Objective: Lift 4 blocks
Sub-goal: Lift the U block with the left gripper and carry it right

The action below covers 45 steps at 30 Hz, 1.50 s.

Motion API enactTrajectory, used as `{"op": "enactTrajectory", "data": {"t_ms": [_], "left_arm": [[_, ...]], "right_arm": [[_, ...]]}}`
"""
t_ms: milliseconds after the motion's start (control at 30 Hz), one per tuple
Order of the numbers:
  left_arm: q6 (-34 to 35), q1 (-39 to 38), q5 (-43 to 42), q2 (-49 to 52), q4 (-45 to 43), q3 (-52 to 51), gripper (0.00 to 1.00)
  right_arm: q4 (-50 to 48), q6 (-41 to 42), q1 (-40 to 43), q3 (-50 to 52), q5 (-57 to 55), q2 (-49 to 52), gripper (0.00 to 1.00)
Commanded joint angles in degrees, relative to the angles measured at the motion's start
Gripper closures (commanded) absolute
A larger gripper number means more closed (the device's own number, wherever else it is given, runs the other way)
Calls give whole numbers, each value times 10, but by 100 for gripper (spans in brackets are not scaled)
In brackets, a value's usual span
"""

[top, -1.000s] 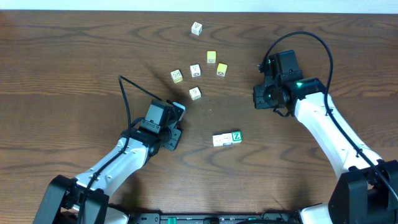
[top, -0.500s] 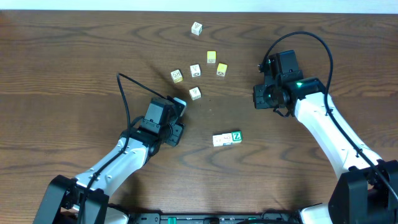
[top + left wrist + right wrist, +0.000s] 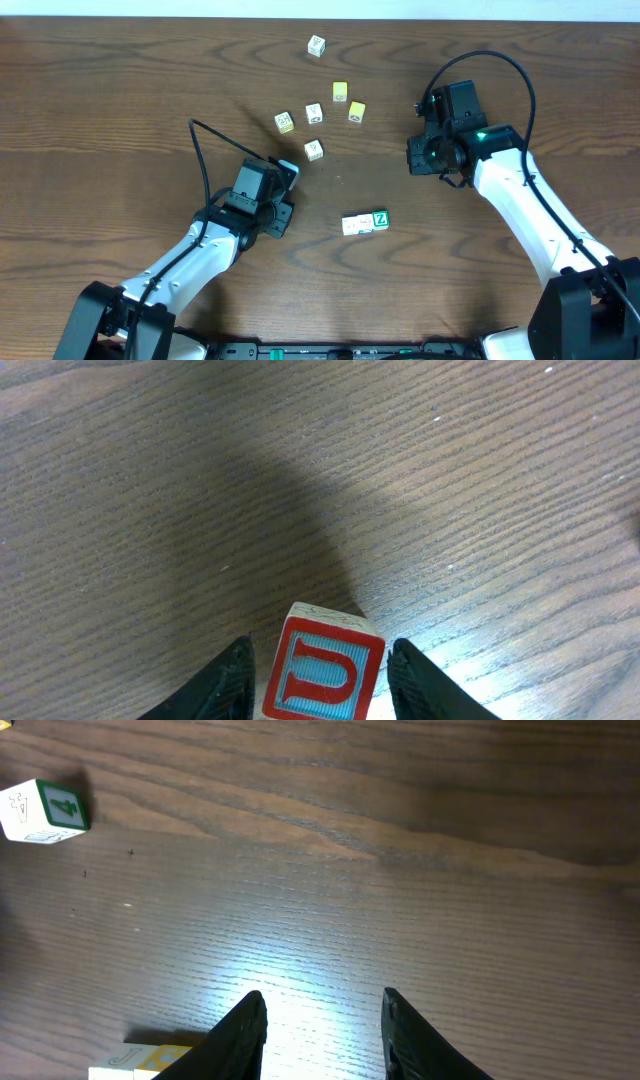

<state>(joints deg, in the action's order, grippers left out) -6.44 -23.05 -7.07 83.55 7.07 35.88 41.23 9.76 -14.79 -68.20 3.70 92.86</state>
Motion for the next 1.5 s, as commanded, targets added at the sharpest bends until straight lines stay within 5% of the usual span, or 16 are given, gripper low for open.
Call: {"op": "enactTrajectory", "data": {"t_ms": [0,567,767,1467], "left_arm": [[-4,-2,7,-6,1,12,57],[48,-2,7,-6,8,12,63],[93,-2,49,-6,7,12,74],[154,-2,52,-13,9,12,74]], "right_arm": [[-1,-6,-3,-5,4,1,65],[-1,-6,-3,-5,2,2,66],[-1,-6,-3,-5,2,1,66],[-1,-6,-3,-5,-4,2,66]]}}
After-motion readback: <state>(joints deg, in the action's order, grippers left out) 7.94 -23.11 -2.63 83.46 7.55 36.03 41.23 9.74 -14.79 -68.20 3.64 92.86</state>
